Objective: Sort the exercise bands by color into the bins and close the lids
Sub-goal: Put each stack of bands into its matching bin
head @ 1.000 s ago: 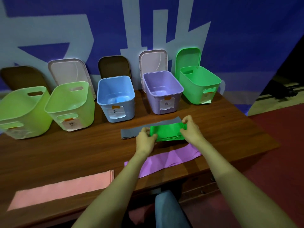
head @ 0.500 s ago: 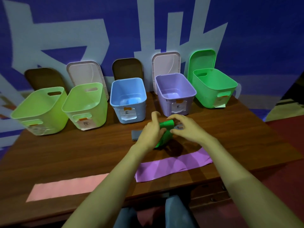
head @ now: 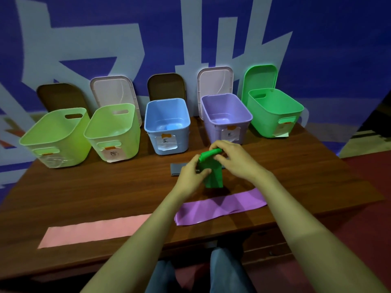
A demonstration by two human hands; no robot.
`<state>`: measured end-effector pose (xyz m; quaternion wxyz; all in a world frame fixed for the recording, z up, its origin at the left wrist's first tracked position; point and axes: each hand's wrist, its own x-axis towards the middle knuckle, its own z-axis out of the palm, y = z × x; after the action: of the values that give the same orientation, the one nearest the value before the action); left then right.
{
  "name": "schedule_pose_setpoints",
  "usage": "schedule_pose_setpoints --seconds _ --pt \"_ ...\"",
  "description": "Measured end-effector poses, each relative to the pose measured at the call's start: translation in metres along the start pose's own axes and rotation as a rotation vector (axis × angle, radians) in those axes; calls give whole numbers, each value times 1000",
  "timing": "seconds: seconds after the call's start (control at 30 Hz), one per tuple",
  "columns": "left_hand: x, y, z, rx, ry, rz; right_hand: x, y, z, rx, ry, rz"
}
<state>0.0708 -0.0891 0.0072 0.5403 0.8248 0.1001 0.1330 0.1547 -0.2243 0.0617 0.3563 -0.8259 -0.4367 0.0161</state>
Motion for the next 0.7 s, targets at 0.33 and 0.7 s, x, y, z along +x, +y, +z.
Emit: schedule_pose_setpoints --seconds 0.33,0.7 --pt "11 -13 38 -306 -152 -191 4 20 -23 99 178 51" --pt "159 58 122 -231 -257 -225 94 146 -121 9 282 342"
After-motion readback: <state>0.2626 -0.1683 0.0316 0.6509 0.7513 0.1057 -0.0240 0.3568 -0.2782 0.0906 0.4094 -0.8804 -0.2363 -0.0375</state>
